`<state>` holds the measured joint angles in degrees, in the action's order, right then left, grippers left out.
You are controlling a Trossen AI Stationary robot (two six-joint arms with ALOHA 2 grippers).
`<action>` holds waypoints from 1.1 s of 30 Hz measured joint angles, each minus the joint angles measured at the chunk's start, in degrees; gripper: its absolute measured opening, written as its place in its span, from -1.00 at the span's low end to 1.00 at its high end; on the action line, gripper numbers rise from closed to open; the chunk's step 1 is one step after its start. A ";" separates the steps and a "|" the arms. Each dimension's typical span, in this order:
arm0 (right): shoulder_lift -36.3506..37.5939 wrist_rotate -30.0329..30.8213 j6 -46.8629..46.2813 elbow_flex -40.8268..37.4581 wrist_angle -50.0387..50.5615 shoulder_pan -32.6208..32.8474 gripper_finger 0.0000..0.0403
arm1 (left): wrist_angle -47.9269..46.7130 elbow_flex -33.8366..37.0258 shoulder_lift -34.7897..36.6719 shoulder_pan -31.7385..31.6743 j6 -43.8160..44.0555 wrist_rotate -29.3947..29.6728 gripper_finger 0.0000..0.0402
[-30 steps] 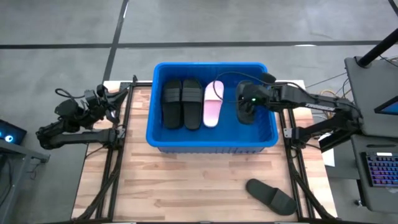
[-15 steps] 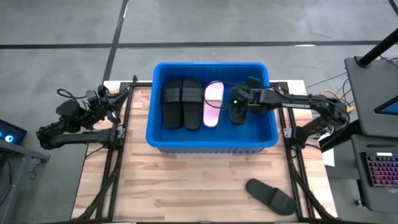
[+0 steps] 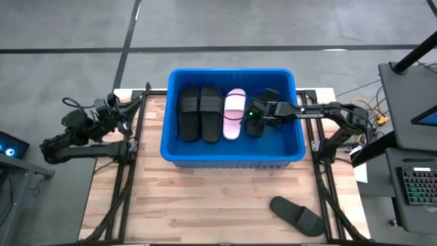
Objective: Pick and place slides into bin
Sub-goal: Put the black slide into the blue bin
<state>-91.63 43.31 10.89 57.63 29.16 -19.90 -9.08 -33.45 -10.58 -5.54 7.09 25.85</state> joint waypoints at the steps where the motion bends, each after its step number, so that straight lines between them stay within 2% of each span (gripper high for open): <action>1: -0.50 0.08 0.95 -0.20 -1.17 0.00 -0.94 | -0.03 0.00 0.02 0.00 0.00 0.00 -1.00; 13: -7.94 0.26 0.74 -0.03 -5.91 -2.30 -0.94 | -0.46 0.00 0.02 0.00 0.02 -0.02 -1.00; 23: -8.48 -0.18 -0.38 -0.03 -8.30 -3.56 -0.93 | -0.44 0.02 -0.04 0.00 0.04 -0.02 -1.00; 33: -8.38 -8.60 1.32 0.11 -8.60 -5.40 -0.92 | -0.44 0.04 -0.03 0.00 0.04 -0.02 -1.00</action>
<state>-100.01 34.71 12.21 57.74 20.56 -25.30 -9.52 -33.41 -10.61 -5.54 7.14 25.82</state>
